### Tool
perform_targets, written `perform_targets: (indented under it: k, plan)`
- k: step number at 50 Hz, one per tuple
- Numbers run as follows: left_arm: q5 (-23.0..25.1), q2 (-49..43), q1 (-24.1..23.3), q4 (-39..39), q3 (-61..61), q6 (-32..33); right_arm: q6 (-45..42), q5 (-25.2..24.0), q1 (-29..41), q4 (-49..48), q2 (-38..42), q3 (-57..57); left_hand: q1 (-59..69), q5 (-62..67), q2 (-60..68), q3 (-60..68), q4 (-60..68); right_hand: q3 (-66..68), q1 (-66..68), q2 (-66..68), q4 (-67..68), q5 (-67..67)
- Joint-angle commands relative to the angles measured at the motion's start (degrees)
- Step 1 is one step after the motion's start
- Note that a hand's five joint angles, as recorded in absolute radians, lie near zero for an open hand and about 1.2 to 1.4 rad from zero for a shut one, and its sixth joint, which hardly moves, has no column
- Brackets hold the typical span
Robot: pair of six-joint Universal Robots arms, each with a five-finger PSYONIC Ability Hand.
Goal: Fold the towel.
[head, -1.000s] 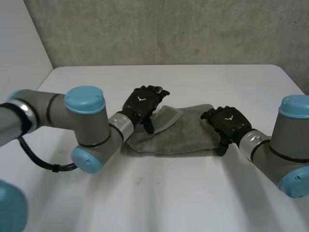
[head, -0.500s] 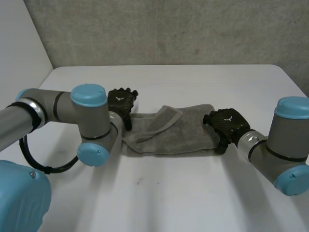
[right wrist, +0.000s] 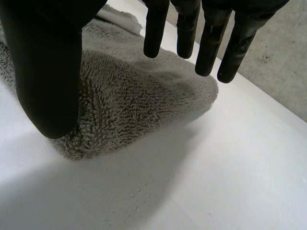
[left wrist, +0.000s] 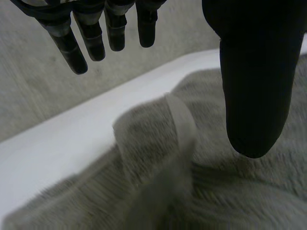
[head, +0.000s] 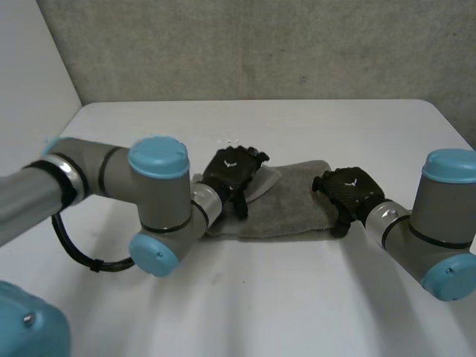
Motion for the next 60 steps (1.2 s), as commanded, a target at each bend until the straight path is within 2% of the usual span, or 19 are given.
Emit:
perform_targets:
  k: [1, 6, 11, 13, 24, 28, 33, 35, 37, 40, 41, 42, 50, 56, 59, 60]
  plan:
    - [-0.8, -6.3, 0.2, -0.1, 4.0, 1.3, 0.0, -0.1, 0.0, -0.1, 0.6, -0.1, 1.8, 1.1, 1.9, 1.9, 1.8, 6.2, 3.0, 6.4, 6.2, 6.2]
    - [-1.9, -6.8, 1.1, -0.1, 6.4, 1.3, -0.8, -0.1, 0.0, -0.1, 1.0, -0.1, 1.8, 1.1, 1.9, 1.9, 1.8, 11.2, 8.1, 11.4, 11.2, 11.2]
    - [-7.5, -6.1, 3.5, -0.1, 6.6, 1.0, -3.8, 0.0, 0.0, -0.1, 1.5, 0.0, 1.8, 1.1, 1.9, 1.9, 1.8, 15.8, 12.6, 16.0, 15.8, 15.8]
    - [-8.2, -5.8, 3.8, -0.1, 6.4, 0.8, -4.0, 0.0, 0.1, -0.1, 1.8, -0.1, 1.7, 0.9, 1.7, 1.7, 1.7, 16.5, 13.3, 16.7, 16.4, 16.5]
    - [-8.7, -4.6, 4.2, 0.0, 3.3, 0.9, -4.0, 0.0, 0.1, -1.0, 2.6, -0.4, 1.2, 0.4, 1.2, 1.2, 1.2, 26.7, 23.6, 26.9, 26.7, 26.7]
    - [-9.5, -4.7, 5.9, 0.1, 3.3, 1.0, -4.0, 0.0, 0.1, -1.0, 2.6, -0.3, 1.3, 0.6, 1.4, 1.4, 1.3, 27.1, 23.9, 27.3, 27.0, 27.1]
    - [-15.7, -4.6, 7.4, 0.0, 3.0, 1.3, -4.0, 0.0, 0.1, -1.2, 2.4, -0.1, 1.2, 0.4, 1.2, 1.2, 1.2, 28.4, 25.2, 28.6, 28.4, 28.4]
    - [-16.4, -4.5, 7.4, -0.3, 2.8, 1.0, -4.0, 0.0, 0.1, -1.5, 2.4, 0.0, 1.0, 0.3, 1.0, 1.0, 1.0, 29.7, 26.6, 29.9, 29.7, 29.7]
    - [-16.4, -4.2, 7.4, -0.3, 2.4, 0.9, -4.0, 0.0, 0.1, -1.7, 2.4, 0.0, 1.0, 0.3, 1.0, 1.0, 1.0, 32.6, 29.4, 32.8, 32.6, 32.6]
    - [-16.0, -1.8, 7.1, -0.2, -1.0, 0.9, -4.1, 0.2, 0.1, -2.5, 2.5, 0.1, 0.7, -0.1, 0.7, 0.7, 0.7, 46.3, 43.2, 46.6, 46.3, 46.4]
    - [-16.0, -1.8, 7.1, -0.2, -1.1, 0.9, -4.1, 0.2, 0.1, -2.5, 2.5, 0.1, 0.7, -0.1, 0.7, 0.7, 0.7, 46.4, 43.2, 46.6, 46.4, 46.4]
    - [-15.6, -0.8, 6.6, -0.1, -2.3, 0.9, -4.2, 0.3, 0.1, -2.6, 2.4, 0.2, 0.5, -0.2, 0.5, 0.5, 0.5, 60.0, 56.8, 60.2, 60.0, 60.0]
    - [-12.4, 3.1, 4.2, 0.1, -5.6, -0.4, -4.6, 1.8, 0.0, -2.9, 0.5, -0.3, 0.5, -0.2, 0.5, 0.5, 0.5, 60.1, 57.0, 60.3, 60.1, 60.1]
    - [-12.4, 5.1, 4.1, 0.1, -7.3, -1.1, -11.6, 2.1, 0.2, -2.6, -2.7, -2.9, 0.3, -0.4, 0.3, 0.4, 0.3, 60.1, 57.0, 60.3, 60.1, 60.1]
    - [-12.4, 6.6, 4.2, 0.1, -8.6, -1.3, -16.2, 1.8, 2.8, -1.7, -2.7, -6.8, 0.0, -0.8, 0.0, 0.0, 0.0, 60.1, 57.0, 60.3, 60.1, 60.1]
    - [-12.5, 7.5, 4.6, 0.1, -9.7, -1.3, -17.9, 1.7, 5.9, -1.3, -2.2, -9.2, -0.2, -0.9, -0.2, -0.1, -0.2, 60.1, 57.0, 60.3, 60.1, 60.1]
